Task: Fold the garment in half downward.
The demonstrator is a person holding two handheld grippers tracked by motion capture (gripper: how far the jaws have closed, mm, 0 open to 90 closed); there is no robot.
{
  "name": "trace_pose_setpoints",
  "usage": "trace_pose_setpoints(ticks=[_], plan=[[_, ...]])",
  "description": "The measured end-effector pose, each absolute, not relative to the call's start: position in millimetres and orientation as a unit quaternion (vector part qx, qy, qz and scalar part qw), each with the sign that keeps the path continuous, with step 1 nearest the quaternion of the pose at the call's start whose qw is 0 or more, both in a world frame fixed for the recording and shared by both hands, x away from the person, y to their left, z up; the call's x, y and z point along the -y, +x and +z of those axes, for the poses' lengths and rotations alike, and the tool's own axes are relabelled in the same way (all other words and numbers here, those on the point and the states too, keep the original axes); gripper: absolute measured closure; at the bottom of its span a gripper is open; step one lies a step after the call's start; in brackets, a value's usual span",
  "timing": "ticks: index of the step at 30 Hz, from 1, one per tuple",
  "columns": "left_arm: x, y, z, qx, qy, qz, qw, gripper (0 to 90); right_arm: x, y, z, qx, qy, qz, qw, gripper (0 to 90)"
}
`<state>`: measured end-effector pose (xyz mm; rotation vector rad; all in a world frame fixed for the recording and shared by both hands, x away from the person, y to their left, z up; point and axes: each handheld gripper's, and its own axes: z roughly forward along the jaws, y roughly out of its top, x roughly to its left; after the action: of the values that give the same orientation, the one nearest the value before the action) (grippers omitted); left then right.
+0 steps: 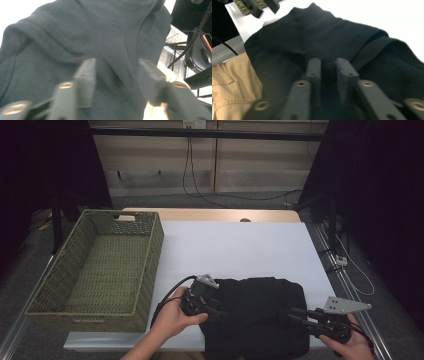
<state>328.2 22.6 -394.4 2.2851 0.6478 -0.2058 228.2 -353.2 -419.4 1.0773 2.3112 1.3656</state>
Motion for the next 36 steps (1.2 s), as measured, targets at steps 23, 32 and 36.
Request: trace_pose_setpoints(ticks=[23, 32, 36], plan=[[-51, 384, -427, -0.326, 0.889, 0.037, 0.321, 13.9, 385, 312, -440, -0.742, 0.513, 0.381, 0.202, 41.7], [-59, 391, -432, -0.345, 0.88, 0.061, 0.322, 13.7, 384, 320, -459, -0.751, 0.522, 0.355, 0.191, 61.6], [-61, 391, -434, -0.348, 0.879, 0.065, 0.321, 13.7, 379, 315, -459, -0.758, 0.514, 0.35, 0.197, 78.9]])
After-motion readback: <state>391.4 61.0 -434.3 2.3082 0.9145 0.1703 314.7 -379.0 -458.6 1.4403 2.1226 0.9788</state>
